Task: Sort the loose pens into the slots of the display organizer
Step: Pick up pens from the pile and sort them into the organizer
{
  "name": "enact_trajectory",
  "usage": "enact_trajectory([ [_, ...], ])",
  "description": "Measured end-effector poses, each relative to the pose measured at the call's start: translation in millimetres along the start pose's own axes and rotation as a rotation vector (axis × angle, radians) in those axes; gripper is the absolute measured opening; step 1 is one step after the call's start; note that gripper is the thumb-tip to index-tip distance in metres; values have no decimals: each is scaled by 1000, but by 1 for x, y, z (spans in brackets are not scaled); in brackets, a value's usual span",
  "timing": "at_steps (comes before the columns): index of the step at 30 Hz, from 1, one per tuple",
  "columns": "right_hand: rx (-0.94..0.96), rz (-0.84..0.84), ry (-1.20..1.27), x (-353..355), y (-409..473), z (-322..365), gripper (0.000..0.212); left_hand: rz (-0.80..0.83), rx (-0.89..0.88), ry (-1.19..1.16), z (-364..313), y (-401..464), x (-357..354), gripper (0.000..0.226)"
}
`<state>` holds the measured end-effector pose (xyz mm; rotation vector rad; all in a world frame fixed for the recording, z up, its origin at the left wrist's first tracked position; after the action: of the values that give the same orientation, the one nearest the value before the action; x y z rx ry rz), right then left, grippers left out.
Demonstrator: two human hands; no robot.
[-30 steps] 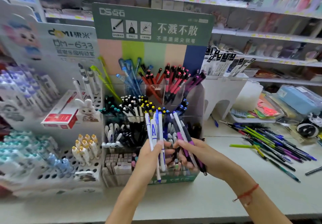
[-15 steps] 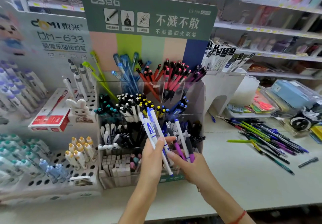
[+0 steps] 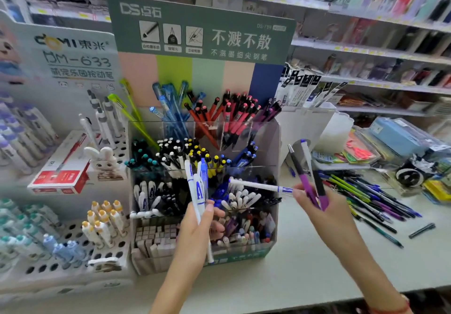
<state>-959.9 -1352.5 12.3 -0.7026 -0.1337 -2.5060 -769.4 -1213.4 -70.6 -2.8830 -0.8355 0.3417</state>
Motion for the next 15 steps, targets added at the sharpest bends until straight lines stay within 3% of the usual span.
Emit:
enact_trajectory([
  [6, 285, 69, -584, -23, 22, 59, 10, 96, 37, 72, -3, -19, 22, 14],
  [9, 317, 92, -851, -61, 37, 67, 16, 98, 43, 61, -5, -25, 31, 14],
  [12, 307, 160, -978, -96, 50, 53, 14, 56, 47, 43, -3, -32, 46, 14],
  [15, 249, 227, -945, -116, 57, 26, 18, 24, 55, 30, 1, -37, 60, 14],
])
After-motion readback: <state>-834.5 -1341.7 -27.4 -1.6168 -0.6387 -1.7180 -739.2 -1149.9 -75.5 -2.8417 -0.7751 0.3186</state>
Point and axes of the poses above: each hand's wrist, its own y-axis towards the middle knuckle, its own x-axis out of the back of the hand, z = x × y, the point moved 9 cm from there along y, towards the middle knuckle, and after that the axes turned 12 degrees about z, right-handed, at the moved point
